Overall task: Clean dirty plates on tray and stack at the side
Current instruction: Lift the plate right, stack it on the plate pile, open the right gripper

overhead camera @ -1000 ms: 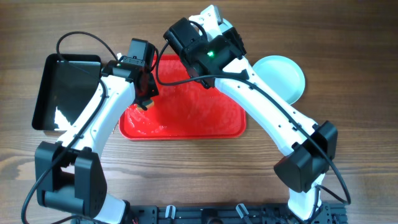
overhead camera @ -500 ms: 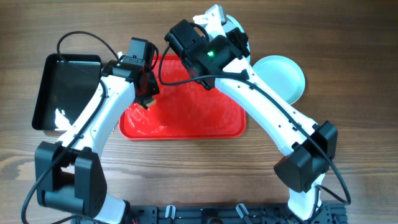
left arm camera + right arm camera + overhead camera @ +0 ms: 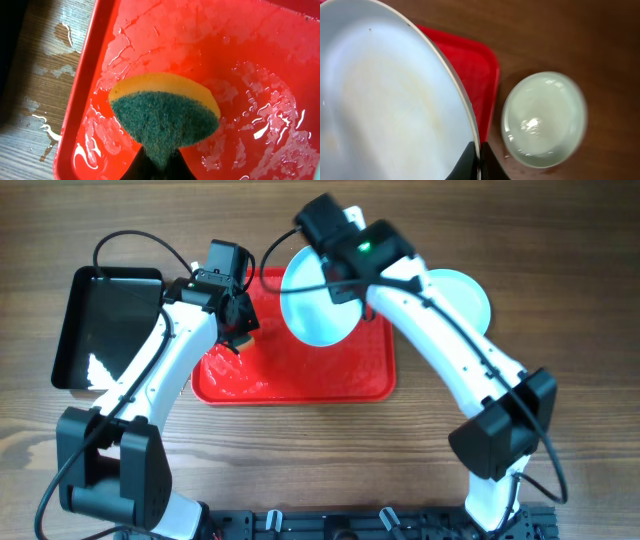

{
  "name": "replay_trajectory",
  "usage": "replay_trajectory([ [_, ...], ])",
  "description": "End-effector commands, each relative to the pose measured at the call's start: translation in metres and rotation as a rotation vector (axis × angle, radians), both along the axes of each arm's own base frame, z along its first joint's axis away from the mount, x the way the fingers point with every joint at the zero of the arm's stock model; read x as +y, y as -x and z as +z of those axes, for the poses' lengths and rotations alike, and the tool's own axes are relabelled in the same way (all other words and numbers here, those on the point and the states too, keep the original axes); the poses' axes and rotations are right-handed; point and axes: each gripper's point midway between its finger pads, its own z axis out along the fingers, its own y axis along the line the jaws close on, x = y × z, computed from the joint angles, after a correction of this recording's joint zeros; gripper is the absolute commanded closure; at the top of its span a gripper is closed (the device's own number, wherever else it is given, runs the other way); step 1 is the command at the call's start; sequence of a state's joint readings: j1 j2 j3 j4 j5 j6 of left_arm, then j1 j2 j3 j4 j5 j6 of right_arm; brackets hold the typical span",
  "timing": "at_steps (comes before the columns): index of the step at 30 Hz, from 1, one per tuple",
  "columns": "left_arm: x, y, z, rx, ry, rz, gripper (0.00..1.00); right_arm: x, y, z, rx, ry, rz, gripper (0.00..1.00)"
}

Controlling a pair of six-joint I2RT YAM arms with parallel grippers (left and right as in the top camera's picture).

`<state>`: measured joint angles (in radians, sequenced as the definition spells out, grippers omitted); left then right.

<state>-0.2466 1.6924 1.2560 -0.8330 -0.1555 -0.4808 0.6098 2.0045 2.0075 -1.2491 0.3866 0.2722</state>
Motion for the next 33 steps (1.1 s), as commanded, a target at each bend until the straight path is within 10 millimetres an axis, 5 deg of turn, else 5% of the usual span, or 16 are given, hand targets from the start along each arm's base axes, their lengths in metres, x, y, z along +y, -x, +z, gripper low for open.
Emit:
replay_trajectory([
  [1,0.0,0.003,-0.003,0.001,0.009,-0.002,0.96,-0.009,-0.002,0.0,0.147,-0.307,-0.046,0.96],
  [4,-0.001,0.0,-0.002,-0.01,0.012,-0.002,0.96,-0.044,-0.016,0.0,0.192,-0.44,-0.137,0.96],
  [10,-0.006,-0.001,-0.002,-0.015,0.038,-0.01,0.96,-0.176,-0.026,-0.01,0.219,-0.487,-0.453,0.96],
  [16,-0.005,0.0,-0.003,-0.012,0.037,-0.01,0.96,-0.252,-0.001,-0.074,0.298,-0.513,-0.74,0.96],
  [20,-0.006,-0.002,-0.003,-0.018,0.039,-0.01,0.96,-0.255,0.014,-0.121,0.338,-0.509,-0.768,0.96],
  [25,-0.006,-0.002,-0.003,-0.018,0.039,-0.01,0.96,-0.254,0.017,-0.133,0.345,-0.508,-0.768,0.95],
  [26,-0.006,-0.002,-0.003,-0.018,0.039,-0.01,0.96,-0.253,0.018,-0.133,0.347,-0.508,-0.77,0.82],
  [27,-0.006,-0.002,-0.003,-0.02,0.039,-0.01,0.96,-0.252,0.019,-0.133,0.356,-0.516,-0.774,0.33],
  [28,-0.006,-0.003,-0.002,-0.023,0.04,-0.01,0.96,-0.248,0.019,-0.132,0.364,-0.538,-0.764,0.2],
  [33,-0.007,-0.006,-0.001,-0.036,0.043,-0.01,0.96,-0.183,0.006,-0.114,0.405,-0.779,-0.497,0.04],
])
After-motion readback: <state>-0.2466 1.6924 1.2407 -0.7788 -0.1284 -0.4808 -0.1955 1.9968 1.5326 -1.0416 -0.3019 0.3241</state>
